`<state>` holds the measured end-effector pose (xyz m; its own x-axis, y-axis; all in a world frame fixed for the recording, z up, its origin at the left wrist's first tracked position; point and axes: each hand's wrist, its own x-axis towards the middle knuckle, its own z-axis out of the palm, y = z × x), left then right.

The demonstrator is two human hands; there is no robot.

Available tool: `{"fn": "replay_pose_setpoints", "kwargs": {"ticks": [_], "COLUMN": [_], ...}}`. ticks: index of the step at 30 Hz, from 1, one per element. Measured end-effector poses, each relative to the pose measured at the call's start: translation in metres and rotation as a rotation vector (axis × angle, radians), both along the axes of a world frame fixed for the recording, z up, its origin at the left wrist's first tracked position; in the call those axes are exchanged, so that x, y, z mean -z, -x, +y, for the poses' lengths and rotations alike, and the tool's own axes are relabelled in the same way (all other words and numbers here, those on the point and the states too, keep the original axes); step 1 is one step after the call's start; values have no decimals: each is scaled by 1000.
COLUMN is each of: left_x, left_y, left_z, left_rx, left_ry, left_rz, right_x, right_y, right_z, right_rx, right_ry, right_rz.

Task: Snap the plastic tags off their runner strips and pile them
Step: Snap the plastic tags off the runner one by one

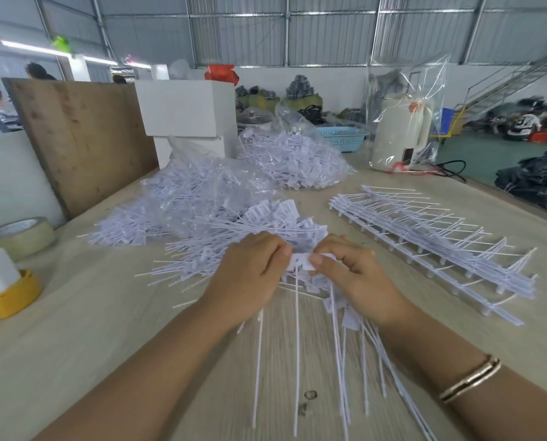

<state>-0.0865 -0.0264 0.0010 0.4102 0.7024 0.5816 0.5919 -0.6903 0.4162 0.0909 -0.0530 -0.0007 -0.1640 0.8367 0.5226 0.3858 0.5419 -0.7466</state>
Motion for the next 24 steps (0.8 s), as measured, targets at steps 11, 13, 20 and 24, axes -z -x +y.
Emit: {"fn": "replay_pose_setpoints", "kwargs": {"ticks": [11,13,20,24], "left_x": [-2,-3,1,1], "left_y": [-2,-5,-15,-11], "left_z": [-7,-9,-13,-5], "left_rx": [121,124,161,57], "left_ry": [320,364,449,505], "left_rz": [-186,-284,-484,-673], "right_x": [0,-1,2,-2], "right_y": [-2,2,6,0], "right_z": [0,-1,-2,-4], "right_rx": [-58,-61,-118,-9], "right_ry": [123,112,133,136], "right_rz": [64,161,350,516]}}
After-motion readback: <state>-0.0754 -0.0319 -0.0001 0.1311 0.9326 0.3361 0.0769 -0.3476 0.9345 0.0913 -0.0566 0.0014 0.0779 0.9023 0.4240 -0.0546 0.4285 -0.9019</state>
